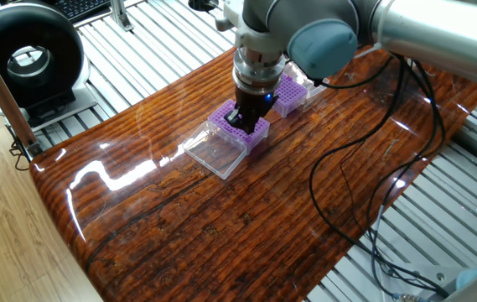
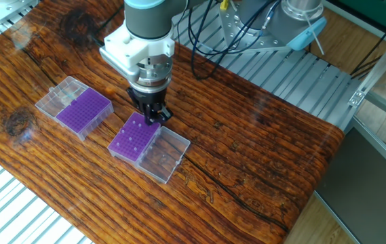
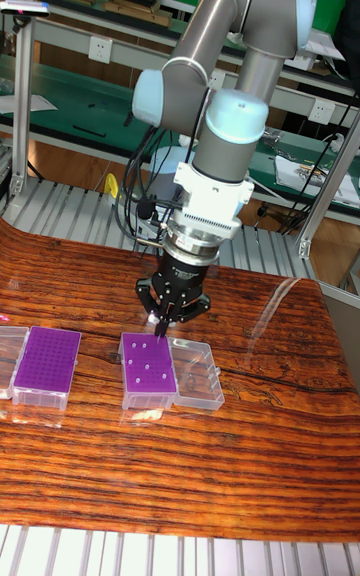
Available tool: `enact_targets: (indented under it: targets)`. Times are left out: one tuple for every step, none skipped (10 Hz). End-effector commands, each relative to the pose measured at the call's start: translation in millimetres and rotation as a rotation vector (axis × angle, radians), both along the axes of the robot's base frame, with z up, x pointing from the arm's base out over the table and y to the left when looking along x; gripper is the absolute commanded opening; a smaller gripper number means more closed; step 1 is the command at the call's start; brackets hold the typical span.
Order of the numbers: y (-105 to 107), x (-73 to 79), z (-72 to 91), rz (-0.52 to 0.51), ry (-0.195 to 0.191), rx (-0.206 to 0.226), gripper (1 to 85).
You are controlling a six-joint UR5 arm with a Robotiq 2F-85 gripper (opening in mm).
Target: Transfer all small pipette tips from one holder to another
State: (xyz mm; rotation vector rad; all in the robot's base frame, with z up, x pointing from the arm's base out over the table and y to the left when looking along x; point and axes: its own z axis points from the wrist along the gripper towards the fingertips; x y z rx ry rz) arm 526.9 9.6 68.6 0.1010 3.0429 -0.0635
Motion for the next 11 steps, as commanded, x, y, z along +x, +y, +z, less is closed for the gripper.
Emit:
enact_targets:
  targets:
    - [-0.5, 4.6, 12.7, -0.01, 0.007, 0.007, 1.3]
    - [-1.5, 5.8, 16.1, -0.009, 0.01, 0.007, 1.3]
    - [-1.6, 6.7, 20.2, -0.009, 0.014, 0.005, 1.3]
    - [-1.4, 7.1, 23.3, -0.012, 0.017, 0.004, 1.3]
    - [-1.8, 7.2, 25.7, -0.011, 0.021, 0.002, 1.3]
    - [-4.2, 6.7, 27.1, 0.0, 0.024, 0.001, 1.3]
    - [-8.1, 6.2, 28.6, 0.015, 0.028, 0.0, 1.3]
    - [-14.7, 6.4, 30.6, 0.042, 0.03, -0.008, 1.3]
    - [-21.2, 6.2, 32.0, 0.062, 0.034, -0.011, 1.3]
    - [-26.6, 6.2, 32.1, 0.079, 0.036, -0.011, 1.3]
    - [-31.1, 6.3, 32.4, 0.096, 0.037, -0.008, 1.3]
